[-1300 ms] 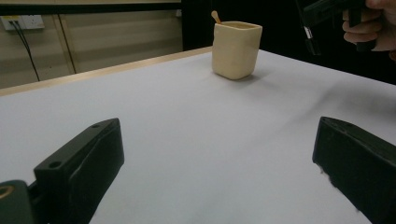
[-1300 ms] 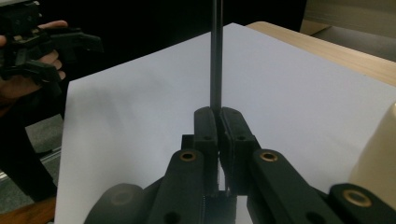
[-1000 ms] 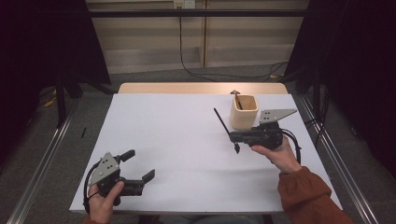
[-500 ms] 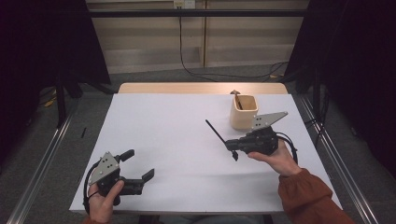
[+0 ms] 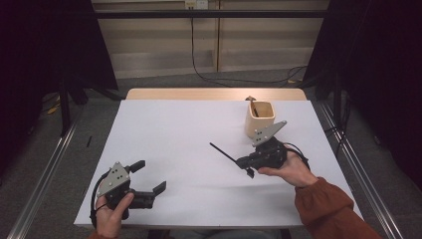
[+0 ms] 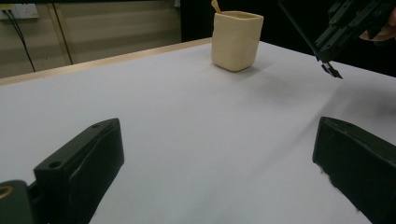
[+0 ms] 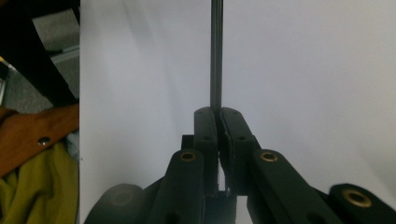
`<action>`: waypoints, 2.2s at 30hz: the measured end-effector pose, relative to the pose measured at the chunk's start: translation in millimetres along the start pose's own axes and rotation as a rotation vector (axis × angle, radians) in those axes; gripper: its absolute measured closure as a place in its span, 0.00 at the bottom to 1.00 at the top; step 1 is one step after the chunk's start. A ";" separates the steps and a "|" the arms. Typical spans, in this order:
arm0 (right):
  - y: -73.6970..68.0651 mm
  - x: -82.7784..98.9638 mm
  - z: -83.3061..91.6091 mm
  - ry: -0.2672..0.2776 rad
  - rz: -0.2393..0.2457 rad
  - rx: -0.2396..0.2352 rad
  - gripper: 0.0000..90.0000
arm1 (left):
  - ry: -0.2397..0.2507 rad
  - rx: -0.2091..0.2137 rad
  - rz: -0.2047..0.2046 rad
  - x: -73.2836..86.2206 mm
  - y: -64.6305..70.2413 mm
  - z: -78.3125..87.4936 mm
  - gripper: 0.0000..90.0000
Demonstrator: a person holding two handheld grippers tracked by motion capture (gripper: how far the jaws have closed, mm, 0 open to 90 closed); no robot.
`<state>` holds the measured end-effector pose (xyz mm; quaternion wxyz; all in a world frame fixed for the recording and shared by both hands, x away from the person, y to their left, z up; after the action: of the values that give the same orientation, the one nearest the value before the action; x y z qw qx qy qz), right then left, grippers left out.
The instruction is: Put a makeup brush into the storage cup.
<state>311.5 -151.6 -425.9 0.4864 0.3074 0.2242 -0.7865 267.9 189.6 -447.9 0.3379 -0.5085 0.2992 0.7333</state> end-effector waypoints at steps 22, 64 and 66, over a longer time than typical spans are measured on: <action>1.8 -5.9 -9.4 -0.356 0.098 0.052 0.95 | -0.070 0.051 -0.032 -17.6 1.8 -4.6 0.02; -16.2 -25.6 -39.7 -0.515 0.269 -0.061 0.95 | -0.314 0.254 -0.115 -51.3 12.4 -43.9 0.03; -16.4 -27.2 -41.1 -0.511 0.277 -0.068 0.95 | -0.328 0.262 -0.117 -51.4 13.1 -46.6 0.03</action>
<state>316.7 -100.8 -435.1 0.6401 0.1104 0.0764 -0.7565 295.8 135.5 -412.0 0.4872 -0.3508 0.3031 0.7401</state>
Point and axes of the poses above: each handheld gripper's, and its own axes: z roughly backward along the jaws, x roughly out of its underside, y roughly to its right, the point moved 5 cm from there along -z, roughly forward along the jaws, and after that the axes turned 5 degrees about x, right-handed, at the moved point
